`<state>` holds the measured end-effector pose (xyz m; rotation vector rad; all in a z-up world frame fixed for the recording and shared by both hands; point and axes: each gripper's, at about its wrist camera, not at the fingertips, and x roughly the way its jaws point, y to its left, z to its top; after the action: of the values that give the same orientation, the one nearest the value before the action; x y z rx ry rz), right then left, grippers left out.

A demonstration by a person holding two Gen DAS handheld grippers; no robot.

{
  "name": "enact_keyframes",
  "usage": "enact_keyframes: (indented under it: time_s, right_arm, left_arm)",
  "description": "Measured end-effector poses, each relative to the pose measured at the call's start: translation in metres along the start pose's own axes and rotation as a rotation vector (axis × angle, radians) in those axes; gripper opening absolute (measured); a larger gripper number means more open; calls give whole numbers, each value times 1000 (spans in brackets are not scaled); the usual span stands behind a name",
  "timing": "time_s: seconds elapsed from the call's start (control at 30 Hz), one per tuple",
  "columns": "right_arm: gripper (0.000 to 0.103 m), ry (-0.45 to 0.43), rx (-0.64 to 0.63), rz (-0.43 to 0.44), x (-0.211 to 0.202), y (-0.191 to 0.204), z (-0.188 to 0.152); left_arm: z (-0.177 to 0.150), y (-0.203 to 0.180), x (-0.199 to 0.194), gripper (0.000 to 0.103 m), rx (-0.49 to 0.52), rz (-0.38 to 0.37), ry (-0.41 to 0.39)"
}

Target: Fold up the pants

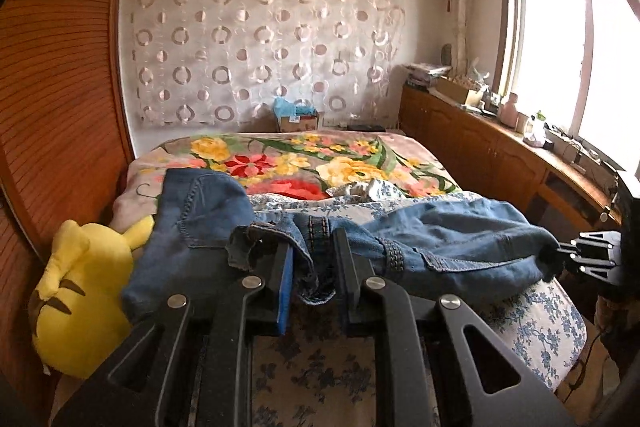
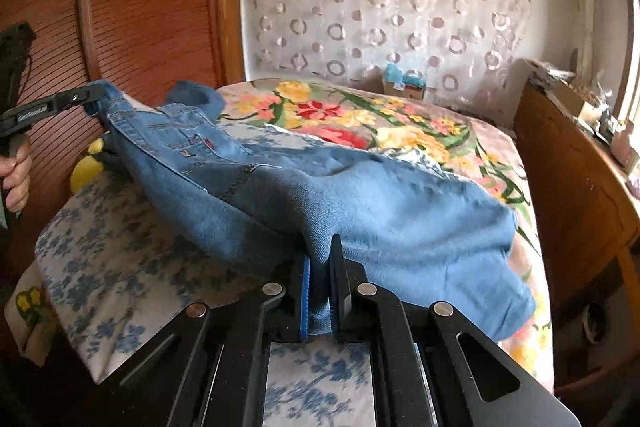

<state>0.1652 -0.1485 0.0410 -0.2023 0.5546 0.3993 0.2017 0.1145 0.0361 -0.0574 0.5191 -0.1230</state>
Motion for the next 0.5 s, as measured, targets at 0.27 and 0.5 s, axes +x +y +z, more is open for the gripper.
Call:
enact_keyframes:
  time_s: [0.27,0.5]
  right_arm:
    - [7,-2,-14,82,-25,25,-22]
    - [7,6,-16,151,-53,35,-36]
  left_arm:
    - [-29,22,-43,19,-35,33,-8]
    - [-69,40,-74,19,-66,58,39]
